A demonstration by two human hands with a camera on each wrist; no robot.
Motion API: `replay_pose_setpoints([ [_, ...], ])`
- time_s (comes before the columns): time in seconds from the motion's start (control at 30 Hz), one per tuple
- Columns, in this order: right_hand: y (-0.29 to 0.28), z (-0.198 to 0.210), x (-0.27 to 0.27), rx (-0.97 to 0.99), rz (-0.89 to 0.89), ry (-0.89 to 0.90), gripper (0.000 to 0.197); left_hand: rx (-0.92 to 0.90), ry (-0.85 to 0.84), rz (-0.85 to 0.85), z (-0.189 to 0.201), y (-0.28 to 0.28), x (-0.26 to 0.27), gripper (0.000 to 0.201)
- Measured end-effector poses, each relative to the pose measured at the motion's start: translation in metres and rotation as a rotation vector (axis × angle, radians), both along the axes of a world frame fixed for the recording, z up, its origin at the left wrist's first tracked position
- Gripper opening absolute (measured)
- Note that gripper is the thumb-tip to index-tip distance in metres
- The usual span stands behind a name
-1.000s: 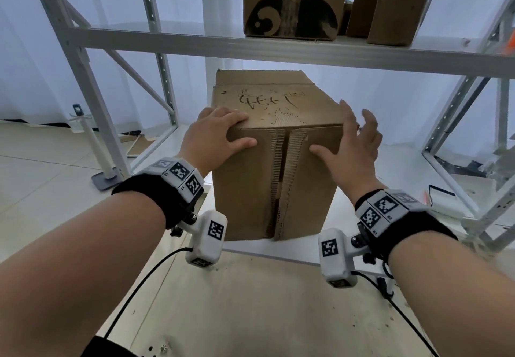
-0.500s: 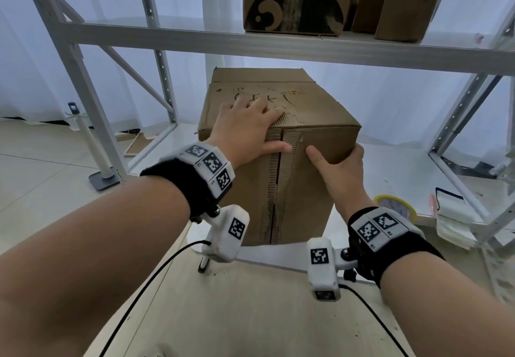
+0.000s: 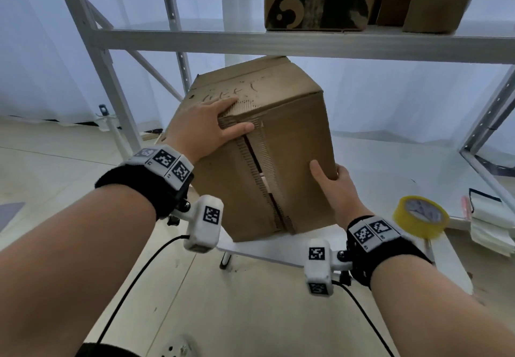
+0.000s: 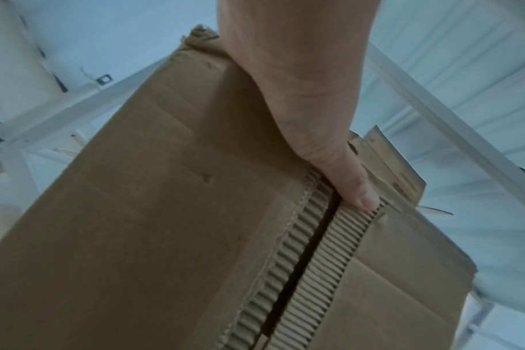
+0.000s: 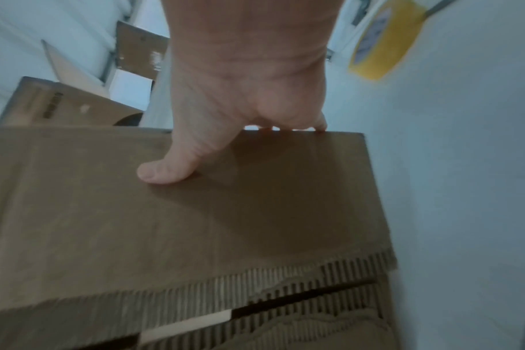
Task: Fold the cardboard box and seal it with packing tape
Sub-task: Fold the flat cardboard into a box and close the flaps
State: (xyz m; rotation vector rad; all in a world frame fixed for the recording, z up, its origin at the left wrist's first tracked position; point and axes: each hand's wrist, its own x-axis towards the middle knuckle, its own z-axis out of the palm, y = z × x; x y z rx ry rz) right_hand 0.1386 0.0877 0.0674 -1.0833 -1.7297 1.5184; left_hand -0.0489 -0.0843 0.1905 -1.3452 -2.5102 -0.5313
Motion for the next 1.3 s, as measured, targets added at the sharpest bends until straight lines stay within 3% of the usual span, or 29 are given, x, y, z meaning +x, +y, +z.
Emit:
replay_pose_setpoints([
  [0.07, -0.001, -0.017, -0.001, -0.070, -0.043, -0.024, 0.109, 0.059, -0.044, 0.013, -0.004, -0.012, -0.012, 0.076],
  [0.23, -0.010, -0.045, -0.002, -0.298, -0.151, 0.116, 0.117, 0.107, -0.072, -0.003, -0.011, -0.022, -0.027, 0.081],
  [0.37, -0.017, -0.061, -0.009, -0.471, -0.319, 0.288, 0.097, 0.124, -0.049, 0.014, -0.014, -0.019, -0.028, 0.078],
  [0.57, -0.028, -0.057, -0.025, -0.489, -0.300, 0.339, 0.091, 0.188, -0.089, 0.045, -0.017, -0.031, -0.035, 0.073],
  [0.77, -0.024, -0.037, -0.022, -0.378, -0.355, 0.398, 0.101, 0.327, -0.117, 0.111, -0.024, -0.029, -0.026, 0.073],
  [0.9, -0.012, -0.021, -0.005, -0.295, -0.376, 0.430, 0.089, 0.426, -0.148, 0.156, -0.025, -0.020, -0.012, 0.067],
  [1.03, 0.001, 0.002, 0.018, -0.081, -0.389, 0.369, 0.078, 0.544, -0.227, 0.206, -0.038, -0.021, 0.000, 0.068],
  [1.13, 0.009, 0.027, 0.037, 0.159, -0.348, 0.313, 0.072, 0.618, -0.408, 0.194, -0.066, -0.025, 0.011, 0.051],
  [1.3, 0.014, 0.041, 0.067, 0.477, -0.250, 0.121, 0.069, 0.491, -0.698, 0.124, -0.132, -0.015, 0.029, 0.044],
])
